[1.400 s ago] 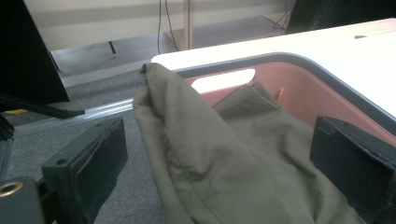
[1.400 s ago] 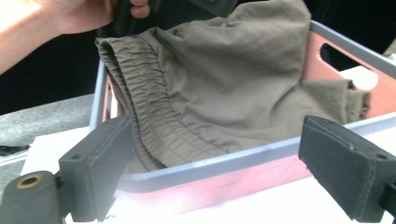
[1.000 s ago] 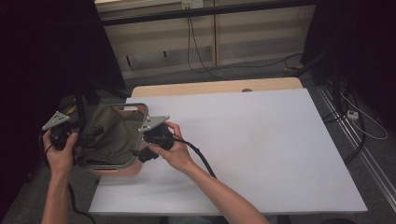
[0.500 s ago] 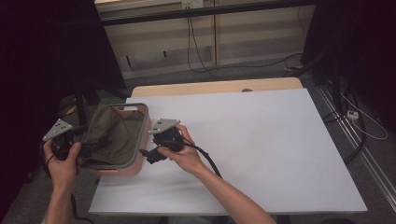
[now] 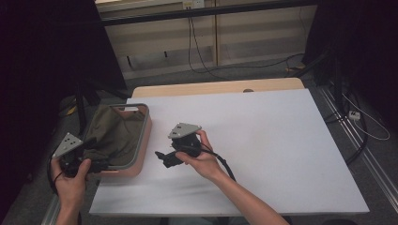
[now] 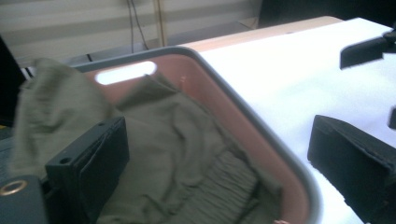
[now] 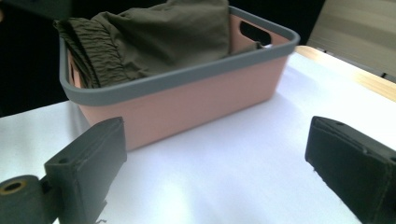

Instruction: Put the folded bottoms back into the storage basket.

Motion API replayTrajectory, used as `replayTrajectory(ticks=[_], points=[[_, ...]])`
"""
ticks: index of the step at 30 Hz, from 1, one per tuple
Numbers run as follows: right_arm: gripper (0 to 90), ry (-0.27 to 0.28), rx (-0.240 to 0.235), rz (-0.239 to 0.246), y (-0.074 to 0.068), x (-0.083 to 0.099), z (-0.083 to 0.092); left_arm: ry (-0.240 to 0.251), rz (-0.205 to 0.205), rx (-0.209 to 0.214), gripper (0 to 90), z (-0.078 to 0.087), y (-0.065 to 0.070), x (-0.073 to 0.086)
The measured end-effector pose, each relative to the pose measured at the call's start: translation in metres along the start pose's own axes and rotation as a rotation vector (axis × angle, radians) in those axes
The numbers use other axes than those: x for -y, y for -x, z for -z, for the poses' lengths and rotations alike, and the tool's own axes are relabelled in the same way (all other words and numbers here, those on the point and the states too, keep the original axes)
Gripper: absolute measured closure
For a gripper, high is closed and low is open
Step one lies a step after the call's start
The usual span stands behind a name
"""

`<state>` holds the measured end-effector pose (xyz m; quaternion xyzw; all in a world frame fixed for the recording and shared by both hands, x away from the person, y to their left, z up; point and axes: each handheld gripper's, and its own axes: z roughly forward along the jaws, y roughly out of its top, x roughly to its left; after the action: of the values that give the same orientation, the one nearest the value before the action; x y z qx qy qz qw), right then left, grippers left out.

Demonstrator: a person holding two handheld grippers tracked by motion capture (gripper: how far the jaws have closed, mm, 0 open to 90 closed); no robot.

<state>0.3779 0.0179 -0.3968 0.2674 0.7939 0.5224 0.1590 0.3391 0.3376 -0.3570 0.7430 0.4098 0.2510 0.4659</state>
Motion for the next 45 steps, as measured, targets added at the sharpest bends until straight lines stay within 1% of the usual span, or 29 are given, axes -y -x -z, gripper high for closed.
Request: replayTrajectory(ticks=[1,4,6,8,9,10,11,12,15,16,17,19,20,22,23,25,26,27,28,29,30,32,34,36,37,38,40,42,45], points=[[5.1,0.001,0.007,-0.002,0.001,0.002,0.003,0.001,-0.001,0.01,5.6,-0.001,0.004,0.001],[5.1,0.001,0.024,-0.007,0.004,0.009,0.013,-0.011,-0.024,0.03,5.5,-0.003,0.017,0.001],[5.1,0.001,0.037,-0.009,0.007,0.013,0.019,-0.008,-0.037,0.034,5.6,-0.005,0.024,0.0],[5.1,-0.003,0.053,-0.008,0.009,0.017,0.025,0.005,-0.038,0.055,5.5,-0.008,0.031,0.0],[5.1,-0.006,0.062,-0.008,0.01,0.019,0.028,0.008,-0.045,0.061,5.5,-0.009,0.035,0.0],[5.0,-0.005,0.07,-0.008,0.012,0.02,0.031,0.016,-0.041,0.059,5.5,-0.011,0.039,0.0],[4.9,-0.002,0.075,-0.01,0.013,0.022,0.034,0.029,-0.045,0.067,5.4,-0.012,0.042,0.0],[4.6,-0.004,0.077,-0.017,0.014,0.023,0.037,0.036,-0.059,0.082,5.1,-0.013,0.045,0.0],[4.5,0.003,0.093,-0.017,0.017,0.027,0.044,0.037,-0.074,0.11,4.7,-0.019,0.055,0.0],[4.5,0.002,0.096,-0.017,0.017,0.029,0.047,0.042,-0.072,0.121,4.7,-0.02,0.058,0.0],[4.5,0.001,0.099,-0.017,0.018,0.03,0.049,0.028,-0.078,0.128,4.7,-0.022,0.061,0.0],[4.5,-0.003,0.109,-0.021,0.019,0.033,0.053,0.016,-0.07,0.122,4.7,-0.026,0.067,0.002],[4.5,-0.007,0.114,-0.021,0.02,0.035,0.055,0.007,-0.073,0.129,4.7,-0.028,0.07,0.003],[4.6,-0.025,0.139,-0.022,0.021,0.039,0.059,0.001,-0.084,0.15,4.7,-0.033,0.076,0.005],[4.6,-0.024,0.144,-0.024,0.022,0.041,0.061,-0.001,-0.09,0.16,4.7,-0.035,0.079,0.006],[4.6,-0.029,0.154,-0.032,0.024,0.045,0.066,0.013,-0.108,0.182,4.8,-0.036,0.086,0.005],[4.6,-0.029,0.159,-0.035,0.025,0.047,0.069,0.022,-0.102,0.18,4.7,-0.037,0.09,0.004],[4.6,-0.028,0.162,-0.035,0.026,0.048,0.071,0.016,-0.099,0.189,4.8,-0.038,0.092,0.003],[4.6,-0.031,0.165,-0.034,0.027,0.05,0.074,0.012,-0.096,0.209,4.8,-0.04,0.095,0.003],[4.6,-0.033,0.176,-0.026,0.027,0.053,0.078,0.001,-0.105,0.22,4.7,-0.041,0.099,0.003],[4.6,-0.038,0.187,-0.021,0.027,0.055,0.081,-0.01,-0.111,0.214,4.7,-0.044,0.102,0.003],[4.5,-0.034,0.2,-0.016,0.028,0.061,0.089,-0.018,-0.106,0.227,4.7,-0.049,0.108,0.005],[4.5,-0.042,0.232,-0.017,0.03,0.067,0.097,-0.022,-0.1,0.221,4.7,-0.054,0.112,0.006],[4.4,-0.045,0.237,-0.034,0.033,0.073,0.105,-0.02,-0.096,0.229,4.7,-0.059,0.116,0.009],[4.4,-0.048,0.247,-0.037,0.035,0.076,0.109,-0.024,-0.106,0.229,4.7,-0.061,0.118,0.01],[4.4,-0.049,0.262,-0.039,0.036,0.079,0.113,-0.027,-0.108,0.233,4.7,-0.064,0.121,0.012],[4.4,-0.048,0.273,-0.052,0.04,0.085,0.122,-0.048,-0.125,0.237,4.7,-0.069,0.126,0.015],[4.4,-0.038,0.295,-0.068,0.044,0.092,0.131,-0.064,-0.143,0.228,4.7,-0.073,0.131,0.017],[4.5,-0.031,0.323,-0.101,0.049,0.101,0.145,-0.052,-0.128,0.244,4.7,-0.078,0.136,0.021]])
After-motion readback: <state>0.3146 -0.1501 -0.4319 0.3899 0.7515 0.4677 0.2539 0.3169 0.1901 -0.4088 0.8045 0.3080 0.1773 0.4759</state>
